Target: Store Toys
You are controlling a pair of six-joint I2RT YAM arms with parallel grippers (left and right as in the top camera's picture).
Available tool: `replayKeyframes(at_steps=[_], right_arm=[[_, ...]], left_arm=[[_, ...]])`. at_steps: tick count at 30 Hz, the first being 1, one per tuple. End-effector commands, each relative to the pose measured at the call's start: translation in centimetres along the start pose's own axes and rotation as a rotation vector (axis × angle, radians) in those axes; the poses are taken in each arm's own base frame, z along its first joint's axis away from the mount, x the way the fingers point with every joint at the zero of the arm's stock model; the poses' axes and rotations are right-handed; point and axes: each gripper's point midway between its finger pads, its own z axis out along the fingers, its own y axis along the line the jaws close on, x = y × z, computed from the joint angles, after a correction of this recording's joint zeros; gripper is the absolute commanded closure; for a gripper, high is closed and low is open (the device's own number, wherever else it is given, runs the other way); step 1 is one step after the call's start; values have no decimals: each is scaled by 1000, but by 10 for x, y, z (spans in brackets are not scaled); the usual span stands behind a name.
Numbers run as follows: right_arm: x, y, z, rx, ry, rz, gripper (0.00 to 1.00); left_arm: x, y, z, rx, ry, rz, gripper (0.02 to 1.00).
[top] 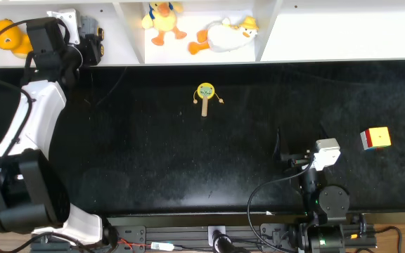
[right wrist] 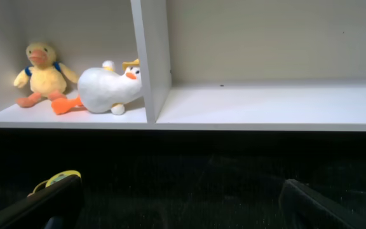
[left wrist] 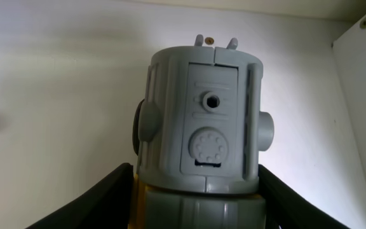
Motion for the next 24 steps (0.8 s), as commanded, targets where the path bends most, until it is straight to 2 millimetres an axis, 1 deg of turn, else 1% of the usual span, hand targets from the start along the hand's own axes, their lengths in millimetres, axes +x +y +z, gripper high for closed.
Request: replayKeyframes(at_steps=[1,2,4,5,9,13,17,21,24], right_arm=[[3,1,0,-8,-1,0,5],[3,1,0,-8,-1,0,5],[3,1,0,-8,-1,0,3],[3,1,0,-8,-1,0,5],[3,1,0,-8,-1,0,7],[3,1,0,-8,-1,1,5],[3,1,0,-8,-1,0,5],[3,1,0,-8,-1,0,5],[3,1,0,-8,-1,1,3]], left_arm=[[-2,-4,6,20,3,-10,457],[-2,-4,6,22,5,-11,362],[-2,-5,6,26,4,-10,75],[-2,-5,6,26,4,-10,20],[-3,-5,-1,24,11,-6,20],[1,-1,-21,-21,38,6,20],[14,-3,-43,-20,52,45,20],[41,-6,-74,-28,40,47,20],[71,-6,-105,-44,13,50,20]])
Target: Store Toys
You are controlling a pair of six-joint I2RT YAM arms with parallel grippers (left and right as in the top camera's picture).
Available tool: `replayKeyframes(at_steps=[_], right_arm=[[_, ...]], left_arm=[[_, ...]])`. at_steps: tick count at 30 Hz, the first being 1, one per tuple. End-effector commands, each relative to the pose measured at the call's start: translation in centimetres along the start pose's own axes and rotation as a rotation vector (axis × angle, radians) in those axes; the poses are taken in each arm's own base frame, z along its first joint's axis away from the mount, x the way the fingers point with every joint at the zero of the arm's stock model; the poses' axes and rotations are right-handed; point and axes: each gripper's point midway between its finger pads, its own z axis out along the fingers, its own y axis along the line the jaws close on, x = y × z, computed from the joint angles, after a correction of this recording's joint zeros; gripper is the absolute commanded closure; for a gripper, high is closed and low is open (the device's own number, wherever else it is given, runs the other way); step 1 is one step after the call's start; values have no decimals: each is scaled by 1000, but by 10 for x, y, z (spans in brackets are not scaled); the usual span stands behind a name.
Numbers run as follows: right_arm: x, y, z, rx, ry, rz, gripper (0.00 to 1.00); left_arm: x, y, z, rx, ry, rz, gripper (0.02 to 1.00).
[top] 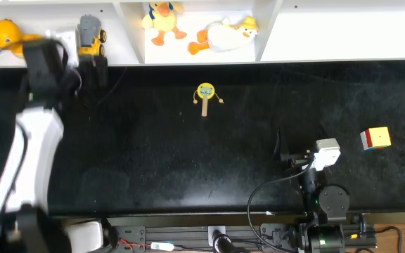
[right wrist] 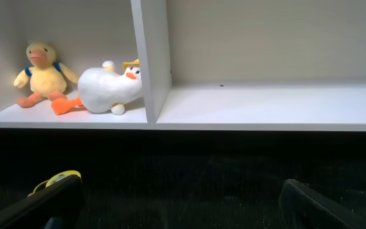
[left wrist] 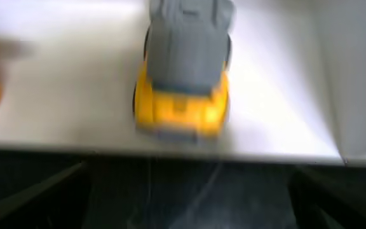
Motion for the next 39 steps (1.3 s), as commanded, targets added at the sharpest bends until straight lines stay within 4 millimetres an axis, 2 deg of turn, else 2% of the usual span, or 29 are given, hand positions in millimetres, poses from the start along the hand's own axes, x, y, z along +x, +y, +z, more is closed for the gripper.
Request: replayKeyframes(at_steps=[1,6,8,11,14,22,26,31,39], right_arm=[[3,1,0,-8,-1,0,5],[3,1,0,-8,-1,1,5],[3,1,0,-8,-1,0,5],[3,1,0,-8,-1,0,5],[3,1,0,-8,-1,0,7],[3,1,0,-8,-1,0,5],[3,1,0,-8,-1,1,7],[3,1,0,-8,-1,0,5],[3,1,0,-8,-1,0,7]], left_arm=[[41,-1,-40,-30,-32,28,20],[103,-12,-79,-16,-33,44,20],[103,-16,-92,-39,-130,77,20],[98,-41,-112,15,-310,209,23],[106,-58,-124,65,-421,288,23],[134,-54,-121,73,-573,281,23],[118,-55,-129,63,-698,283,23],[128,-49,-121,42,-640,267,23],[127,-51,-121,72,-641,230,23]])
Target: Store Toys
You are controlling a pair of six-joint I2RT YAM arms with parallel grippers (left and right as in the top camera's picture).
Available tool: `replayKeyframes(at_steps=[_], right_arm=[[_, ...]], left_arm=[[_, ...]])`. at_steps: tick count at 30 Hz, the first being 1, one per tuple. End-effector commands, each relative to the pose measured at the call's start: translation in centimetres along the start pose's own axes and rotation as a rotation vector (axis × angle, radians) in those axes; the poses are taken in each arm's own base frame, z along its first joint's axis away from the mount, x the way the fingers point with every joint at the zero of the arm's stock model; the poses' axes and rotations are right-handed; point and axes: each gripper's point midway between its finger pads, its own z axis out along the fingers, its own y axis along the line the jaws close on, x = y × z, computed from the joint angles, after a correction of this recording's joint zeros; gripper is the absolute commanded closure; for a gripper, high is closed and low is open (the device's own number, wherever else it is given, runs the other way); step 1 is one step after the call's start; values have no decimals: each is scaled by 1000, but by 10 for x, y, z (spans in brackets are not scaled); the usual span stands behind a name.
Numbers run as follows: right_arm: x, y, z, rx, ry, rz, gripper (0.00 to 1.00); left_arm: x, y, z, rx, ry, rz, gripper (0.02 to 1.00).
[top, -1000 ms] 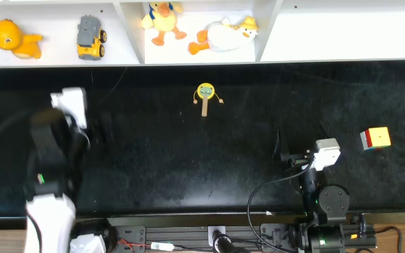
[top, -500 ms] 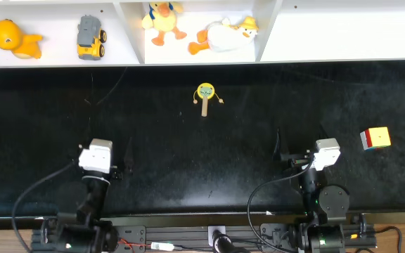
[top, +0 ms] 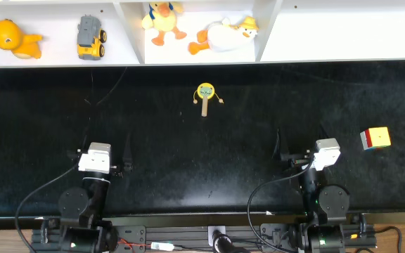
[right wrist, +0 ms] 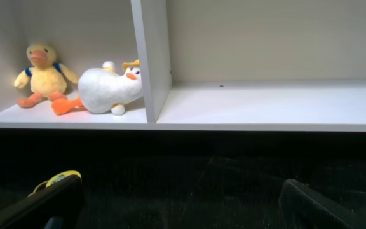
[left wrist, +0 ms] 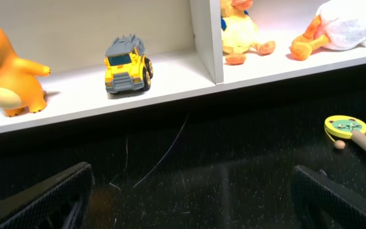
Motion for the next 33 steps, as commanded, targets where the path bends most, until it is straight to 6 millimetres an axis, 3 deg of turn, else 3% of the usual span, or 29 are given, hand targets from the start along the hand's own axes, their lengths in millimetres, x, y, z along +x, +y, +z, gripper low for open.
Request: replayKeyframes(at_steps=[1,33], right_arm=[[3,1,0,-8,-1,0,5],[9,1,2,-7,27,2,5]], left_arm=[[0,0,0,-1,-8,-20,23],[0,0,0,-1,-8,-20,23]])
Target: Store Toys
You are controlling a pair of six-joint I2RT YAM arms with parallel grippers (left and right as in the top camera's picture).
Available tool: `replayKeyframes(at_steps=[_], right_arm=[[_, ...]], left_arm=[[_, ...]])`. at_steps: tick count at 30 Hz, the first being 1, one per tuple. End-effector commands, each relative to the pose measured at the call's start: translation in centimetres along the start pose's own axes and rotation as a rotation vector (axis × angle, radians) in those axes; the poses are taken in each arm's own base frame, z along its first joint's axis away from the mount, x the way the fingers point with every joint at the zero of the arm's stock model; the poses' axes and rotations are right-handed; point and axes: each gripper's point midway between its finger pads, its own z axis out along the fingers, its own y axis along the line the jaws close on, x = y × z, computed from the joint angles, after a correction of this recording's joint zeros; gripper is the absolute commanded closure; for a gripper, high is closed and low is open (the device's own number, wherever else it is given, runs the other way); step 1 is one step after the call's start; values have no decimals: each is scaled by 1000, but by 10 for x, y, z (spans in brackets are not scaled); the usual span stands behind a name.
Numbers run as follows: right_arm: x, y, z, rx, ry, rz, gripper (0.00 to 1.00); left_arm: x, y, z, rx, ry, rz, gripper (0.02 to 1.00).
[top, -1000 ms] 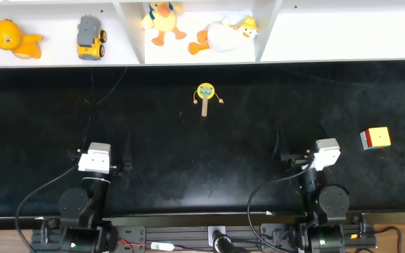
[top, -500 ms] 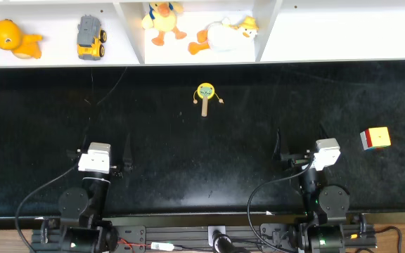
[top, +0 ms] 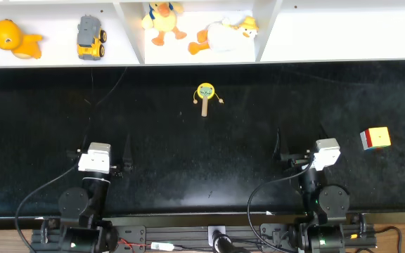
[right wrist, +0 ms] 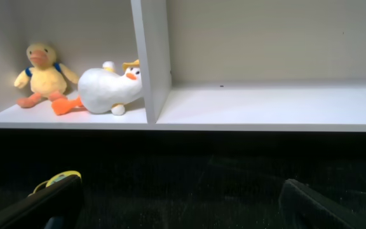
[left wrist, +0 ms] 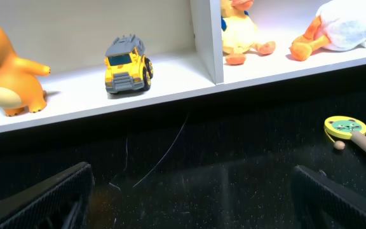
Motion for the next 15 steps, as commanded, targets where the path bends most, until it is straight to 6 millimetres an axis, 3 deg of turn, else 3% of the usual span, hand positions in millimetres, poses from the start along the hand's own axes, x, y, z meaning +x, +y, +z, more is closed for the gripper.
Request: replayKeyframes(at_steps=[1,6,10,15], right_arm=[[15,1,2,-5,61,5,5],[56,-1,3,9,301,21,5],[92,2,-16,7,564,34,5],[105,6,-46,7,792,39,5]], left_arm=[[0,0,0,-1,-8,-19,20],[0,0,0,-1,-8,-19,23],[0,0,0,-1,-8,-19,23],[0,0,0,-1,-8,-19,23]])
